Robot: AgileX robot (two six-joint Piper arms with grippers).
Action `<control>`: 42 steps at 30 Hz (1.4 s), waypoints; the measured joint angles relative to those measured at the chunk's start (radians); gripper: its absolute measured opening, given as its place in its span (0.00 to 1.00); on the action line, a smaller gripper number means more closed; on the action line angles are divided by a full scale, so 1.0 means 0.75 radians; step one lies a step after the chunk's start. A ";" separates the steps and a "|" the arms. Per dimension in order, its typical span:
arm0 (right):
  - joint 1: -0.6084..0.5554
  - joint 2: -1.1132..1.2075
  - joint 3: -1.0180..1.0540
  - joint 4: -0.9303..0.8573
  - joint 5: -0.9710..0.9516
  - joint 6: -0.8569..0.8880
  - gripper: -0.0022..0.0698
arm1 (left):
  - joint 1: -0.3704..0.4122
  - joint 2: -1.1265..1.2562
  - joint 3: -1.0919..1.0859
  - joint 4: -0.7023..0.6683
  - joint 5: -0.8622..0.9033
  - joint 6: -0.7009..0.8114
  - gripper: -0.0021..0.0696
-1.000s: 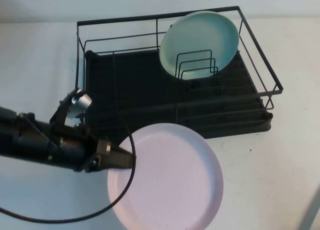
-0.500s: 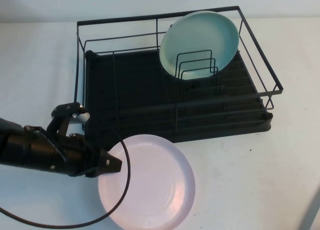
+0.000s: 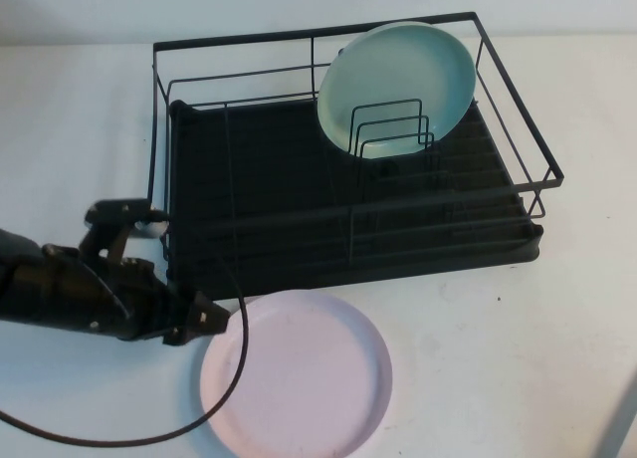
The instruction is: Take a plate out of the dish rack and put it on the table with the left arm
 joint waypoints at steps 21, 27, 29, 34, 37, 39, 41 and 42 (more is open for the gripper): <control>0.000 0.000 0.000 0.000 0.000 0.000 0.00 | 0.000 -1.243 0.340 0.368 0.072 -0.417 0.03; 0.000 0.000 0.000 0.000 0.000 0.000 0.00 | 0.000 -1.551 0.365 0.480 0.205 -0.435 0.03; 0.000 0.000 0.000 0.000 0.000 0.000 0.00 | 0.000 -1.639 0.365 0.563 0.230 -0.479 0.03; 0.000 0.000 0.000 0.000 0.000 0.000 0.00 | 0.000 -1.836 0.385 0.720 0.254 -0.745 0.03; 0.000 0.000 0.000 0.000 0.000 0.000 0.00 | 0.000 -1.925 0.482 0.761 0.152 -0.815 0.03; 0.000 0.000 0.000 0.000 0.000 0.000 0.00 | 0.000 -1.984 0.572 0.793 0.038 -0.865 0.03; 0.000 0.000 0.000 0.000 0.000 0.000 0.00 | 0.000 -2.053 0.675 0.833 -0.100 -0.952 0.03; 0.000 0.000 0.000 0.000 0.000 0.000 0.00 | 0.000 -2.087 0.734 0.864 -0.163 -1.011 0.03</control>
